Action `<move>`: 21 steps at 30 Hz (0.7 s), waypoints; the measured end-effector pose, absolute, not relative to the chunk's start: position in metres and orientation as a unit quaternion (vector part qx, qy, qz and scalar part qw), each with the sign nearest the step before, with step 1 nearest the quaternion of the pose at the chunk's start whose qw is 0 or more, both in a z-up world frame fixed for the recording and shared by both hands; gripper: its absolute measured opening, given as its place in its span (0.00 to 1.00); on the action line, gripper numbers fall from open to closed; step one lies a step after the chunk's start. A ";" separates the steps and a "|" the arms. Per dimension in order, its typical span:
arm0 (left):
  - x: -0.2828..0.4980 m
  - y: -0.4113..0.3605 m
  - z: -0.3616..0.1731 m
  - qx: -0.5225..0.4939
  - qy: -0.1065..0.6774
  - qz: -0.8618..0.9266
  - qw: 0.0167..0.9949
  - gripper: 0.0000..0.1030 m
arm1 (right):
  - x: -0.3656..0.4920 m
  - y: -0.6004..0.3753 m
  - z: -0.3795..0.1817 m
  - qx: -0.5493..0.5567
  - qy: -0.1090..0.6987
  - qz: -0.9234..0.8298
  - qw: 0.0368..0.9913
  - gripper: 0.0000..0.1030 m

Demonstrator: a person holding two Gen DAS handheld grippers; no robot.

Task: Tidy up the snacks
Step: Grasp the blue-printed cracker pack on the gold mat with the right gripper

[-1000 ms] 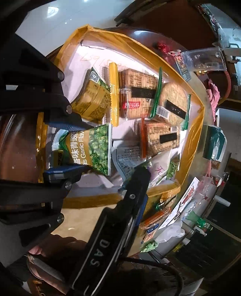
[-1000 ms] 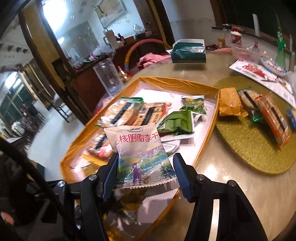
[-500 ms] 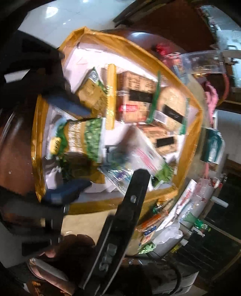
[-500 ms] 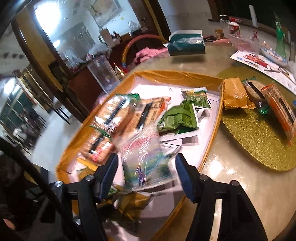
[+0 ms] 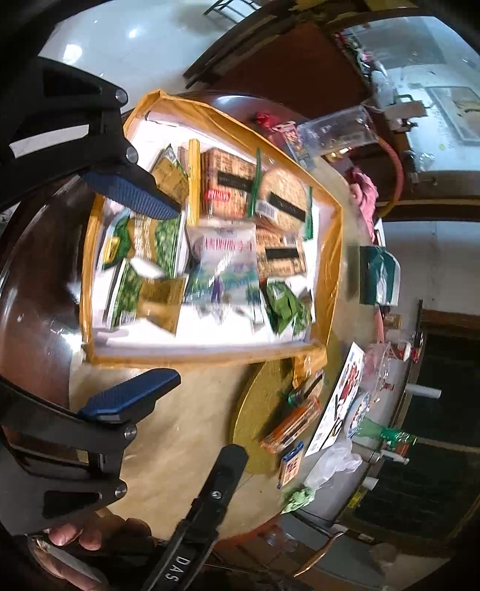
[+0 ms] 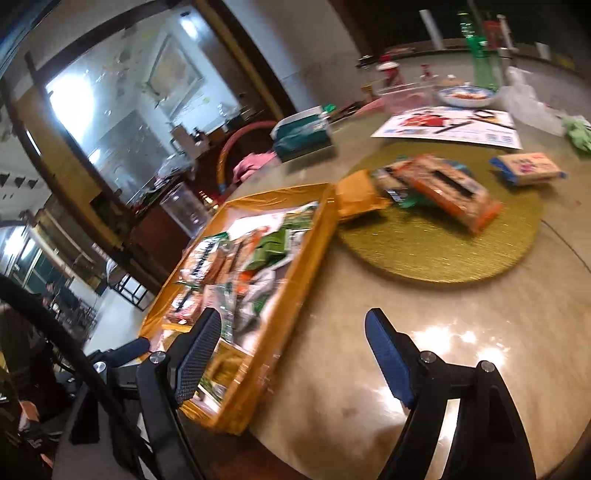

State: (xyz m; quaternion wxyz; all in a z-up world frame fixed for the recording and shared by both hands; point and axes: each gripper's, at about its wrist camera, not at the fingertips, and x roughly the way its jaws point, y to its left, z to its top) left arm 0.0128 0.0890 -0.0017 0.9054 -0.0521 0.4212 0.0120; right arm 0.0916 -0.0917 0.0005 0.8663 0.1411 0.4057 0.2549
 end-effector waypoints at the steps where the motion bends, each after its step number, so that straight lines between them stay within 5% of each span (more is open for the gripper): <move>1: 0.012 0.081 0.000 -0.045 0.420 0.011 0.906 0.80 | 0.090 -0.097 0.000 0.142 0.406 0.251 0.867 0.78; 21: 0.004 -0.017 0.010 0.046 0.411 -0.027 0.910 0.80 | 0.074 -0.191 -0.001 0.179 0.402 0.227 0.869 0.78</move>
